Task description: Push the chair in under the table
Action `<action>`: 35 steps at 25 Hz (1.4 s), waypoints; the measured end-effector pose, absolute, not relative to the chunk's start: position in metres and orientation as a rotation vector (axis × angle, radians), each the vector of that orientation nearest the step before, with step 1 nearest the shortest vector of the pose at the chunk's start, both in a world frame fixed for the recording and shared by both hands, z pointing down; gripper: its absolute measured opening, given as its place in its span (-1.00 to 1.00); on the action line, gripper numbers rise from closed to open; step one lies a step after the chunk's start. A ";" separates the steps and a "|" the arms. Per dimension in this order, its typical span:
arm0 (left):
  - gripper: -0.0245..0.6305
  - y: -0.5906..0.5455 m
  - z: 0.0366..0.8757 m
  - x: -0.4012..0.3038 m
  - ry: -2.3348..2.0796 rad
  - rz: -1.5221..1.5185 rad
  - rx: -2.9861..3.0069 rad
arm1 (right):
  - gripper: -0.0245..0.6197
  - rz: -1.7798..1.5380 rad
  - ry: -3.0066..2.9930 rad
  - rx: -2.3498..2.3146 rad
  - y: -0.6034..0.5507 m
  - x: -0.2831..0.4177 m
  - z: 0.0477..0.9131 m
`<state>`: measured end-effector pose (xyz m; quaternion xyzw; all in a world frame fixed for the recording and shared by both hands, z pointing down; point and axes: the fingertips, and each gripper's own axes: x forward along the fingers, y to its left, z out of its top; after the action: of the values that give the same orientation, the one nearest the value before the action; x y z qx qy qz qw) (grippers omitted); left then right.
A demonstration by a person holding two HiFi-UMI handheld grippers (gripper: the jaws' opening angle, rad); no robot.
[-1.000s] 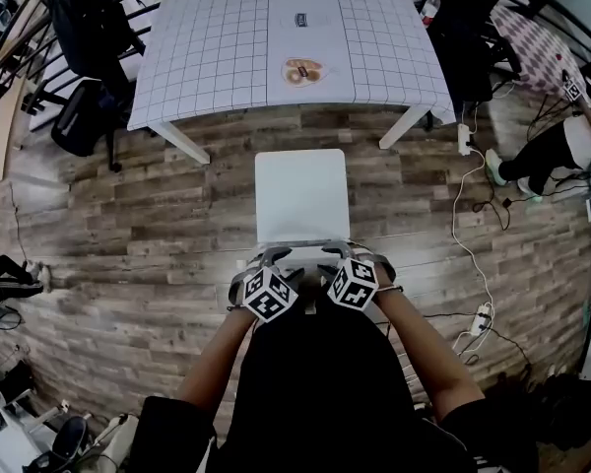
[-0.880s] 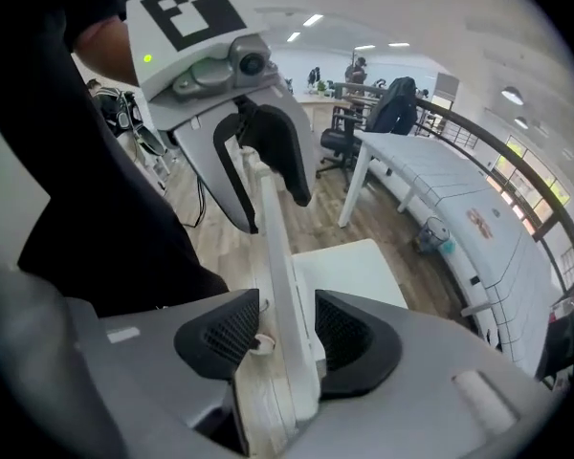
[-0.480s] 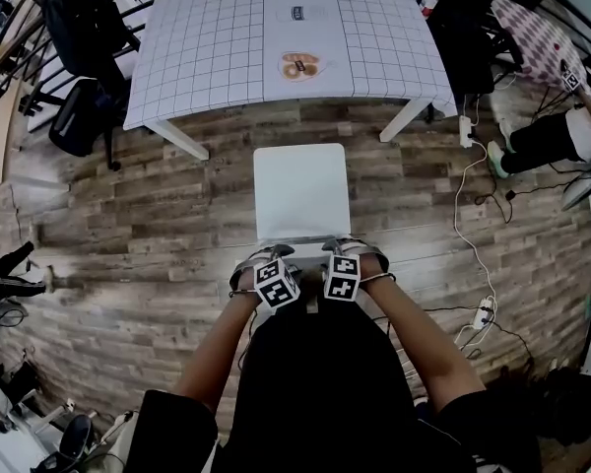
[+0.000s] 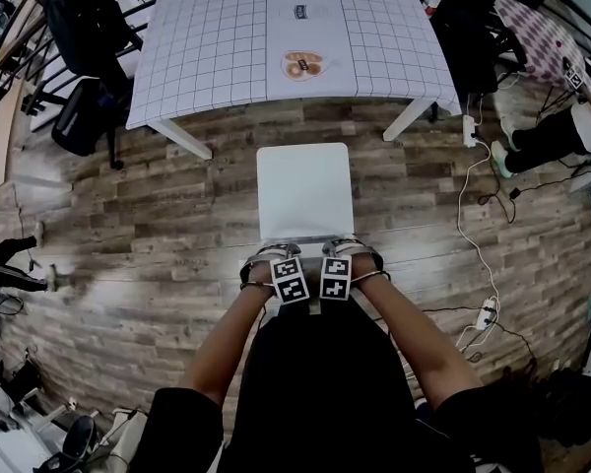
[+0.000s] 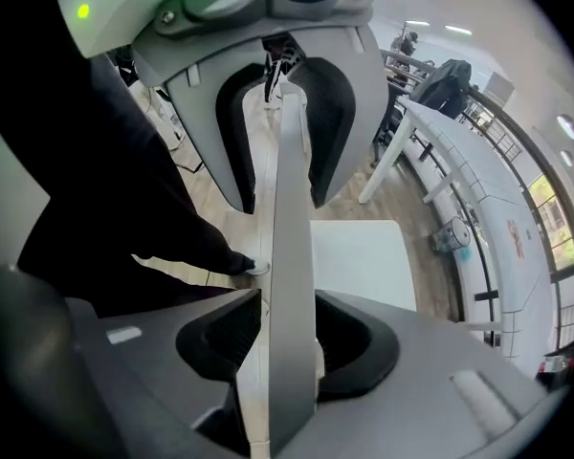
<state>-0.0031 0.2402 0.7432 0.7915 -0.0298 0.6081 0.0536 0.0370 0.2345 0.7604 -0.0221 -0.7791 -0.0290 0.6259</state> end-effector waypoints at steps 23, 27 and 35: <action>-0.66 0.225 0.778 -0.017 -0.092 2.022 2.346 | -0.41 -0.046 -1.700 -0.102 0.231 0.035 0.786; -0.67 0.224 0.782 -0.017 -0.077 2.019 2.367 | -0.43 -0.059 -1.698 -0.087 0.230 0.034 0.787; -0.67 0.227 0.782 -0.015 -0.071 1.987 2.373 | -0.46 -0.109 -1.690 -0.060 0.229 0.036 0.786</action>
<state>-0.0148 0.2274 0.7818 0.7663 -0.0229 0.6417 0.0228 0.0362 0.2289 0.7857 -0.0267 -0.7475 -0.0481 0.6620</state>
